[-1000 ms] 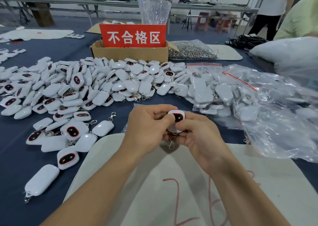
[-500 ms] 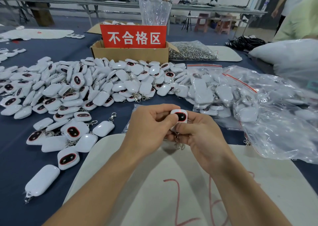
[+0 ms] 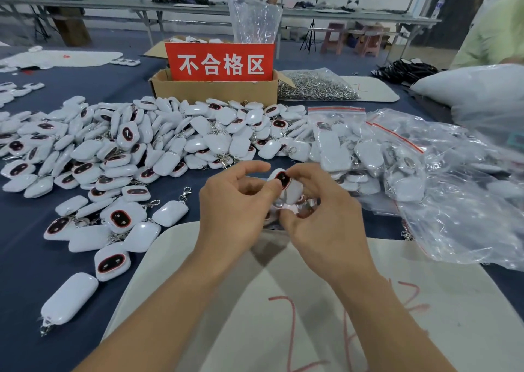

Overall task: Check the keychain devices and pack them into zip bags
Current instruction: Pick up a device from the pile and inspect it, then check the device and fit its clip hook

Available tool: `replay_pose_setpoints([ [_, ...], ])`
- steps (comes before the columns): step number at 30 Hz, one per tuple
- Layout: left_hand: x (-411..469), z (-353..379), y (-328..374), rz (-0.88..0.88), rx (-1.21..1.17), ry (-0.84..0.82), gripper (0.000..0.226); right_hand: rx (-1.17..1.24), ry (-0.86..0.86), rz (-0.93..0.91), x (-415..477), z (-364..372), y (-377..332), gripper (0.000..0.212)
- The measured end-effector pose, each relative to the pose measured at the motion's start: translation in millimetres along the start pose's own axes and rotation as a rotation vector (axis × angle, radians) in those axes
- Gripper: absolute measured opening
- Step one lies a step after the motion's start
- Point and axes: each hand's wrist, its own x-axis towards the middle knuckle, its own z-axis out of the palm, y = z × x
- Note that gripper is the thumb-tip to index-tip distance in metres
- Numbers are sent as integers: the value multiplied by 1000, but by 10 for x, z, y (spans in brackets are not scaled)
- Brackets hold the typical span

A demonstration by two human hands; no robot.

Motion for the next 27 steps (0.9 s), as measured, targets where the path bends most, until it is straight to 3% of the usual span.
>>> replay_pose_setpoints([
  [4,10,-17,25,-3,-78,-106,17,74,0,64,50,-6,12,16],
  [8,-25,-4,1,79,186,-140,11,307,-25,250,109,-59,35,21],
  [13,-39,15,20,50,25,-203,17,452,-106,292,112,-65,26,26],
  [16,-50,41,-38,106,146,-168,16,399,-35,322,128,-91,37,30],
  [19,-90,78,-88,200,407,-141,10,199,216,348,153,-189,109,30],
  [22,-154,159,-90,232,554,-163,26,-14,407,332,136,-282,174,19],
  [25,-235,320,-49,296,751,-146,48,-80,342,332,160,-275,204,9],
  [27,-234,394,-49,308,876,-159,43,-157,286,341,160,-260,231,9],
])
